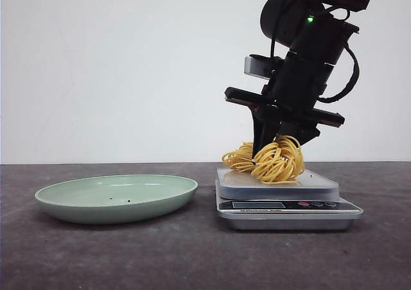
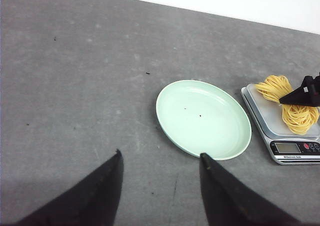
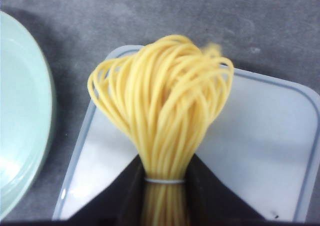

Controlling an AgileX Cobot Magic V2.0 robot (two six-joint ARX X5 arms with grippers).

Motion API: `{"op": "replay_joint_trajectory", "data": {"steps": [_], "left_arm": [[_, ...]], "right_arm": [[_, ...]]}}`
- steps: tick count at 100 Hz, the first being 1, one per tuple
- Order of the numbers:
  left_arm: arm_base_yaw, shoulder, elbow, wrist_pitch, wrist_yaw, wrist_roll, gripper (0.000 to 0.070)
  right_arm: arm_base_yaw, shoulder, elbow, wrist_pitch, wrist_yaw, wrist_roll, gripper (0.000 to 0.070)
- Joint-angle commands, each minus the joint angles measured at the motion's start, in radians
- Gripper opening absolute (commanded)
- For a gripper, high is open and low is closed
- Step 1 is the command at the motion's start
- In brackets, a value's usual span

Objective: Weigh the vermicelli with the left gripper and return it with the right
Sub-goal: 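Lower the right gripper onto the vermicelli on the scale and close, then lift the vermicelli with the right gripper and carry it over the plate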

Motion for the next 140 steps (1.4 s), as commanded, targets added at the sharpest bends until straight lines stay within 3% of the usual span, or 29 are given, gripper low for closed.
{"op": "replay_joint_trajectory", "data": {"steps": [1, 37, 66, 99, 140], "left_arm": [[-0.005, 0.005, 0.011, 0.018, -0.005, -0.001, 0.0271], [-0.005, 0.005, 0.011, 0.022, -0.005, -0.001, 0.0271], [-0.005, 0.005, 0.011, 0.022, -0.005, -0.004, 0.0271], [-0.005, 0.005, 0.011, 0.02, -0.005, -0.005, 0.0271], [-0.005, 0.005, 0.011, 0.015, -0.005, -0.005, 0.0271]], "right_arm": [[0.007, 0.01, 0.026, 0.021, 0.001, 0.014, 0.0], [0.051, -0.169, 0.032, 0.07, -0.031, 0.014, 0.0], [0.208, -0.245, 0.04, 0.175, -0.086, 0.027, 0.0], [0.354, -0.171, 0.043, 0.319, 0.028, 0.037, 0.0], [0.357, 0.029, 0.047, 0.399, 0.034, 0.053, 0.0]]}}
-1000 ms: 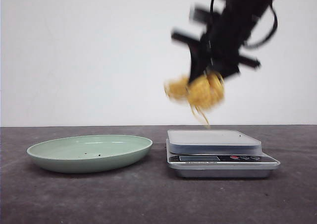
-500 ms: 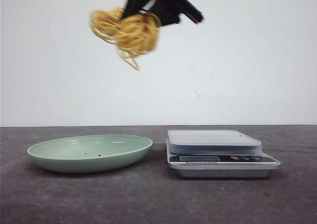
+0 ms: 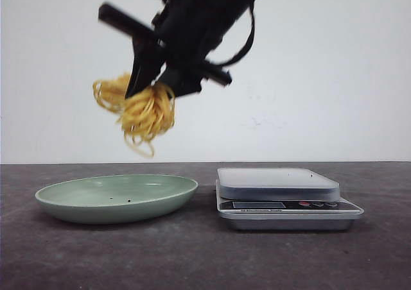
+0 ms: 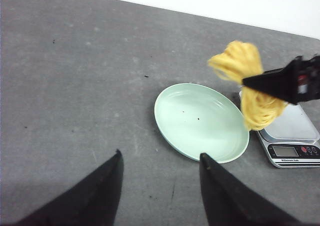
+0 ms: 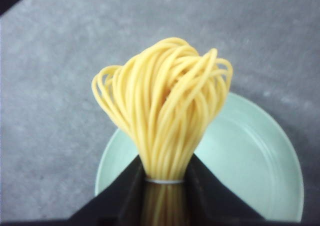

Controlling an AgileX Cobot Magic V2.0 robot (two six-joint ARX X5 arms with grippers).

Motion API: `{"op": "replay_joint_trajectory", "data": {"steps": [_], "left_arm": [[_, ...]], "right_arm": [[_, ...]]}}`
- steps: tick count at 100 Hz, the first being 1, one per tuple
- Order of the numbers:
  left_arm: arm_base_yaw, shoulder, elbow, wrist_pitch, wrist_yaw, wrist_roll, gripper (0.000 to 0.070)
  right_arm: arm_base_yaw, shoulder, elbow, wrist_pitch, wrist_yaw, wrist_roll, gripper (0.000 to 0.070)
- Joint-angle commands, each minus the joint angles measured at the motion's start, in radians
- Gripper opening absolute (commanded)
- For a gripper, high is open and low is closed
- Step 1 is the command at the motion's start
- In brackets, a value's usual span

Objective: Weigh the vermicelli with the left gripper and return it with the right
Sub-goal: 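Lift the vermicelli with the right gripper and carry it over the plate, then lower the vermicelli onto the green plate and open the right gripper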

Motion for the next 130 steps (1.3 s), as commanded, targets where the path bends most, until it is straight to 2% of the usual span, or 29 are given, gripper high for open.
{"op": "replay_joint_trajectory", "data": {"steps": [1, 50, 73, 114, 121, 130], "left_arm": [[-0.005, 0.005, 0.011, 0.006, -0.005, -0.004, 0.0271], [-0.005, 0.005, 0.011, 0.01, -0.006, -0.023, 0.0271], [-0.005, 0.005, 0.011, -0.006, -0.006, -0.023, 0.0271], [-0.005, 0.005, 0.011, -0.003, -0.009, -0.023, 0.0271], [-0.005, 0.005, 0.011, -0.004, -0.009, -0.023, 0.0271], [-0.005, 0.005, 0.011, -0.003, -0.009, -0.023, 0.0271]], "right_arm": [[0.01, 0.037, 0.028, 0.024, 0.004, 0.011, 0.0], [-0.002, 0.218, 0.156, -0.013, -0.003, 0.028, 0.0], [-0.003, 0.247, 0.157, -0.033, 0.023, 0.029, 0.0], [0.0, 0.261, 0.157, -0.051, 0.0, 0.028, 0.0003], [0.0, 0.261, 0.157, -0.037, -0.006, 0.028, 0.0054], [0.0, 0.261, 0.162, -0.019, -0.006, 0.029, 0.0214]]}}
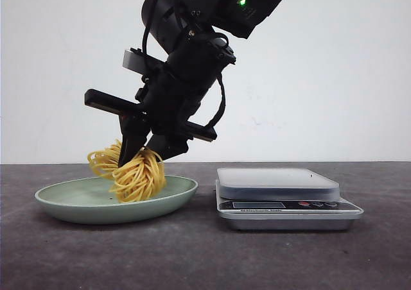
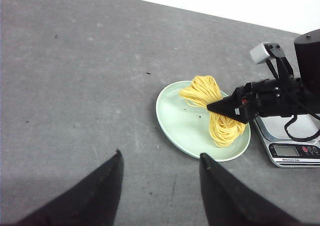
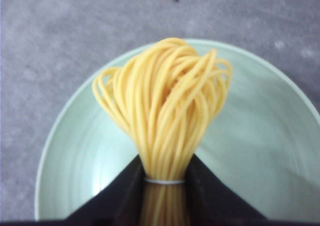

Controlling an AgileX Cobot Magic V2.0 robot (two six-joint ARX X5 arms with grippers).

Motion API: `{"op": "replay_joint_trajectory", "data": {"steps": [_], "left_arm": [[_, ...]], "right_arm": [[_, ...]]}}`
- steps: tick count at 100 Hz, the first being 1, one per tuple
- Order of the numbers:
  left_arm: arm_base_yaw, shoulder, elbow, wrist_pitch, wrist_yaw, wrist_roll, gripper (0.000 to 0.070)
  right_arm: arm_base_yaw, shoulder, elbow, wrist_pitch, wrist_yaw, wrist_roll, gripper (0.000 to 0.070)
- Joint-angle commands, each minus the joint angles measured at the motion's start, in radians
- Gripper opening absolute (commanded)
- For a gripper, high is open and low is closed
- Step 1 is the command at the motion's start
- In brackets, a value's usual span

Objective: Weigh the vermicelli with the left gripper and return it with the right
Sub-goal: 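Lower the vermicelli onto the green plate and open the right gripper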

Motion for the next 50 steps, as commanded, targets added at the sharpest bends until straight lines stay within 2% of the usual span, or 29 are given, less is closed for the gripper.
{"op": "replay_joint_trajectory", "data": {"steps": [1, 8, 29, 50], "left_arm": [[-0.005, 0.005, 0.011, 0.01, -0.006, -0.001, 0.0271], [-0.005, 0.005, 0.011, 0.01, -0.006, -0.001, 0.0271], [-0.005, 0.005, 0.011, 0.01, -0.007, 0.0, 0.0271], [-0.005, 0.005, 0.011, 0.01, -0.009, 0.0, 0.0271]], "right_arm": [[0.011, 0.021, 0.03, 0.024, -0.002, 0.011, 0.0229], [0.01, 0.019, 0.047, 0.019, -0.002, 0.002, 0.0289], [-0.015, -0.055, 0.115, -0.083, 0.005, -0.08, 0.029], [-0.063, -0.285, 0.143, -0.239, 0.14, -0.175, 0.029]]}}
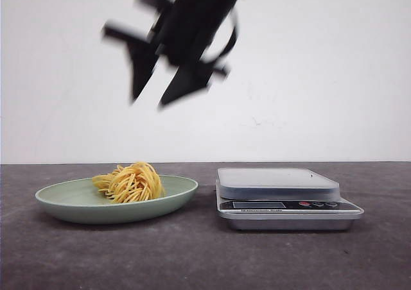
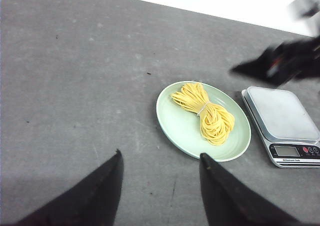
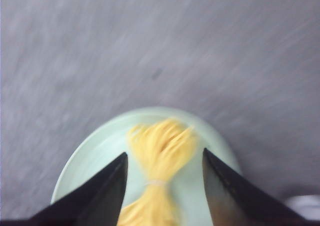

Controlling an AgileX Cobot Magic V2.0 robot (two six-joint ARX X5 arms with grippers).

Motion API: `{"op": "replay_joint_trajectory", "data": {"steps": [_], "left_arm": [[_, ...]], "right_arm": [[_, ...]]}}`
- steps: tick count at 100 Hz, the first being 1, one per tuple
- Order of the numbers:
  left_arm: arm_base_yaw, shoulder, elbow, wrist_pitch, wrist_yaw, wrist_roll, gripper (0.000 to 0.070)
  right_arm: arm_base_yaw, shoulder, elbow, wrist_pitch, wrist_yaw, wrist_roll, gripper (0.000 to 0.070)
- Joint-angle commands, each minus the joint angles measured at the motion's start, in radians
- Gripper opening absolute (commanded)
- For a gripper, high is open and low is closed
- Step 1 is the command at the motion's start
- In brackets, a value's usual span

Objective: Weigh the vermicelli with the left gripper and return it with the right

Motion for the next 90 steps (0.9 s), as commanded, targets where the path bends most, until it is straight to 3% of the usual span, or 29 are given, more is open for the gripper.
{"op": "replay_joint_trajectory", "data": {"steps": [1, 41, 72, 90], "left_arm": [[-0.005, 0.005, 0.011, 0.01, -0.007, 0.0, 0.0271], [-0.005, 0.005, 0.011, 0.032, -0.008, 0.003, 0.0271], [-0.005, 0.005, 0.011, 0.08, -0.004, 0.038, 0.0271], [-0.005, 0.005, 0.011, 0.114, -0.005, 0.055, 0.0271]], "right_arm": [[-0.008, -0.087, 0.032, -0.027, 0.036, -0.062, 0.029], [-0.032, -0.735, 0.032, -0.444, 0.236, -0.211, 0.029], [-0.032, -1.12, 0.031, -0.78, 0.27, -0.165, 0.0292], [-0.038, -1.276, 0.03, -0.901, 0.27, -0.129, 0.0292]]}}
